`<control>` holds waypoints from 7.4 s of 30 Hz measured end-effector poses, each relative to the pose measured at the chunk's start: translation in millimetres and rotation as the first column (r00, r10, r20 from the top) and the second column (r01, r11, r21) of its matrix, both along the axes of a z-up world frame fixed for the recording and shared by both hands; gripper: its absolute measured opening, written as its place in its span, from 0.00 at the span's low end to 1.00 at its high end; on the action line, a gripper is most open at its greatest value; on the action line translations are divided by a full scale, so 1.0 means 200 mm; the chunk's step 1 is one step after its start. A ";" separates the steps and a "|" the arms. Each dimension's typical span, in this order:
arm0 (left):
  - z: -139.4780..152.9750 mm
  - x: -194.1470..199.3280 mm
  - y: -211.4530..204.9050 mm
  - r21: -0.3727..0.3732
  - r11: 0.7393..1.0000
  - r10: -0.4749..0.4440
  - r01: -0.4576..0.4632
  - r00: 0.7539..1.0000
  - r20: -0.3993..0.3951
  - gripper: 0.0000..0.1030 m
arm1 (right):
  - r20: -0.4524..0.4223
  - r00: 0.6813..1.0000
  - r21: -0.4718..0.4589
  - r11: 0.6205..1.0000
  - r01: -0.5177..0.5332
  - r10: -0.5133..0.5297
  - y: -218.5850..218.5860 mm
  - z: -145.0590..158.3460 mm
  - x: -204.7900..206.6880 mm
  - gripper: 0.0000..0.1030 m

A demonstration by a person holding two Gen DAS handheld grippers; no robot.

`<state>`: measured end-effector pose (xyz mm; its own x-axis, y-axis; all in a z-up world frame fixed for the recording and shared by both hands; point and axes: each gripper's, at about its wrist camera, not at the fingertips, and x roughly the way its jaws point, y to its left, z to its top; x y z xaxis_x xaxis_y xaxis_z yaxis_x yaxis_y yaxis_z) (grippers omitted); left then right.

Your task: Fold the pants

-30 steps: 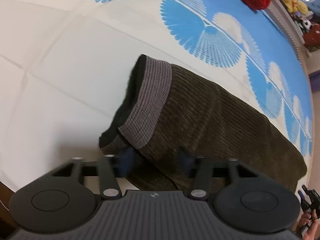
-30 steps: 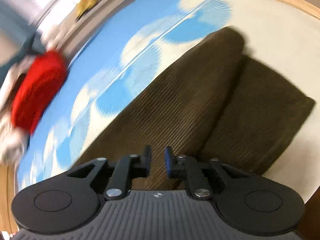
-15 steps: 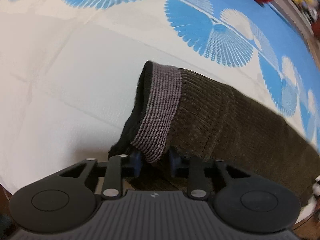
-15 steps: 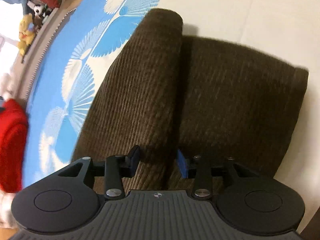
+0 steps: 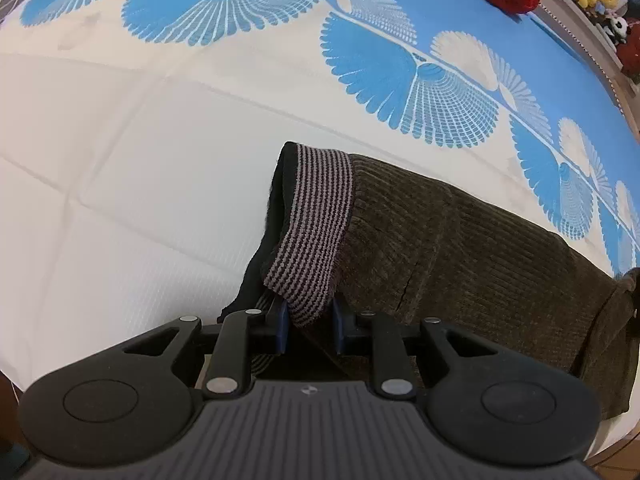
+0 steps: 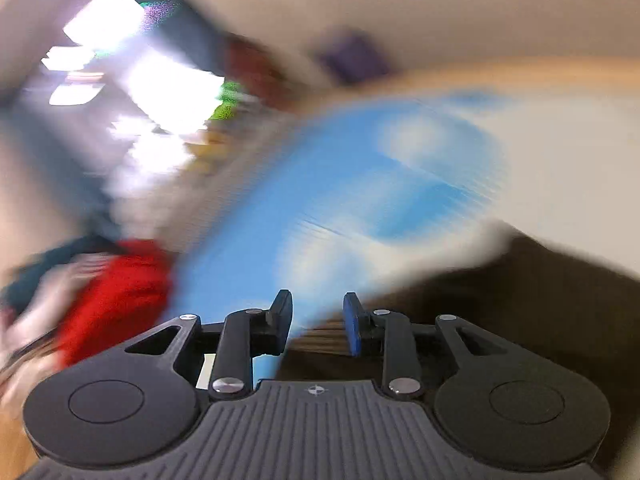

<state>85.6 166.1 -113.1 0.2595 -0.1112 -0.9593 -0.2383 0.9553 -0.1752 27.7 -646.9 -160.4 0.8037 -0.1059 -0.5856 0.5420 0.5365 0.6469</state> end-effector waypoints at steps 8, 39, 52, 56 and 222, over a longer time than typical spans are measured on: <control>-0.02 0.01 -0.02 0.028 0.999 -0.026 0.026 1.000 -0.015 0.24 | -0.101 0.983 0.199 0.971 -0.129 0.151 0.17 -0.17 0.11 0.46; 0.03 -0.02 0.03 -0.008 0.998 -0.058 0.058 0.998 -0.011 0.26 | -0.560 0.826 -0.307 0.942 -0.138 -0.061 -0.61 0.56 0.12 0.08; 0.00 -0.04 0.20 -0.144 0.983 0.113 -0.116 0.993 -0.026 0.59 | -0.409 0.895 0.210 0.936 0.283 -0.179 -0.23 -0.28 -0.54 0.38; -0.03 -0.02 0.19 -0.127 0.987 0.092 -0.096 0.995 -0.035 0.27 | -0.457 0.858 0.062 0.954 0.293 -0.234 -0.24 -0.22 -0.48 0.29; 0.07 0.05 -0.38 0.247 0.877 -0.451 0.412 0.883 0.130 0.53 | -0.333 0.918 0.074 0.965 0.252 -0.215 -0.20 -0.24 -0.52 0.18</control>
